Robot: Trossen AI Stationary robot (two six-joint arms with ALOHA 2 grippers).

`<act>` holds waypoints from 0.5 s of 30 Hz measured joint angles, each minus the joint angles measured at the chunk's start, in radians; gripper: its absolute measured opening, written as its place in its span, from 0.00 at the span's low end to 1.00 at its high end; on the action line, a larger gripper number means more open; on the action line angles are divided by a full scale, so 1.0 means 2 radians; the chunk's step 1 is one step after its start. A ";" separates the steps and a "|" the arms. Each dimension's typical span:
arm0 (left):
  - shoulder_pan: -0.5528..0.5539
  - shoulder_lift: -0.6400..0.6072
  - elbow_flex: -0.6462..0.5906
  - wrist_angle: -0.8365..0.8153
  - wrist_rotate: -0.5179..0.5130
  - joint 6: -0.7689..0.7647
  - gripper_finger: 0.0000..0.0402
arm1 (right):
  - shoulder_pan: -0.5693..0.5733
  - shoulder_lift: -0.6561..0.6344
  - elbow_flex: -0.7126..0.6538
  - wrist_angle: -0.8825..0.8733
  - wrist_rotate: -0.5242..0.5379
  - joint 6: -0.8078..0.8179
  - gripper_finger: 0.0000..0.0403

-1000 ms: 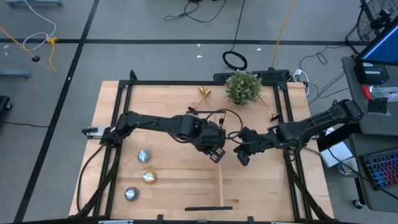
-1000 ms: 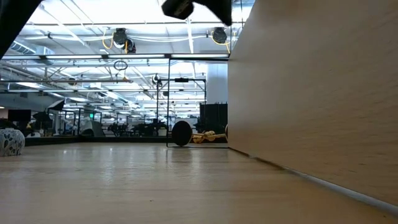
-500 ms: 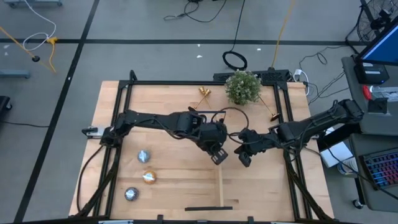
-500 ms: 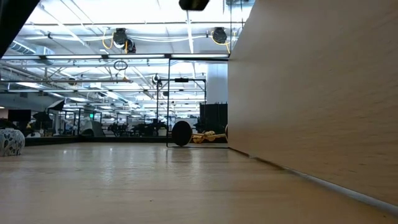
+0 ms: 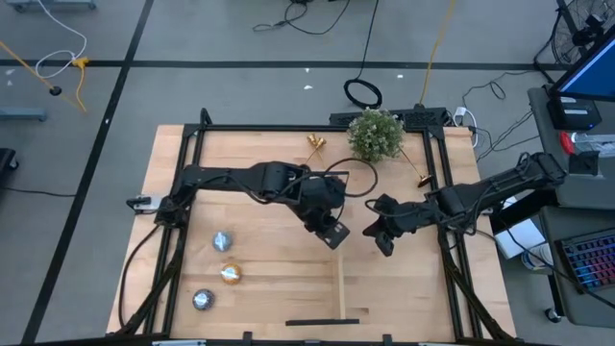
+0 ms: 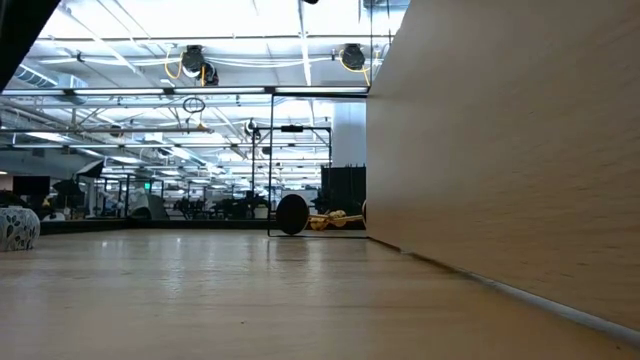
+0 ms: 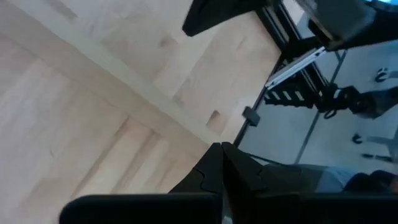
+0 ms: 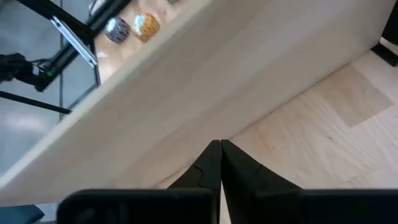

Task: Pick & Place candle stick holders
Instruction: Prepare the shelf

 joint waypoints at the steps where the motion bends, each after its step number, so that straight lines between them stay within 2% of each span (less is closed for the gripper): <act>1: 0.001 0.000 0.000 0.000 -0.001 0.000 0.03 | 0.000 0.000 0.000 0.000 0.000 0.000 0.00; 8: 0.003 -0.001 0.000 0.074 0.014 0.048 0.12 | 0.000 0.000 0.000 0.009 -0.002 -0.010 0.01; 15: -0.004 -0.003 0.000 0.136 0.125 0.089 0.19 | 0.000 0.000 0.000 0.102 -0.079 -0.108 0.06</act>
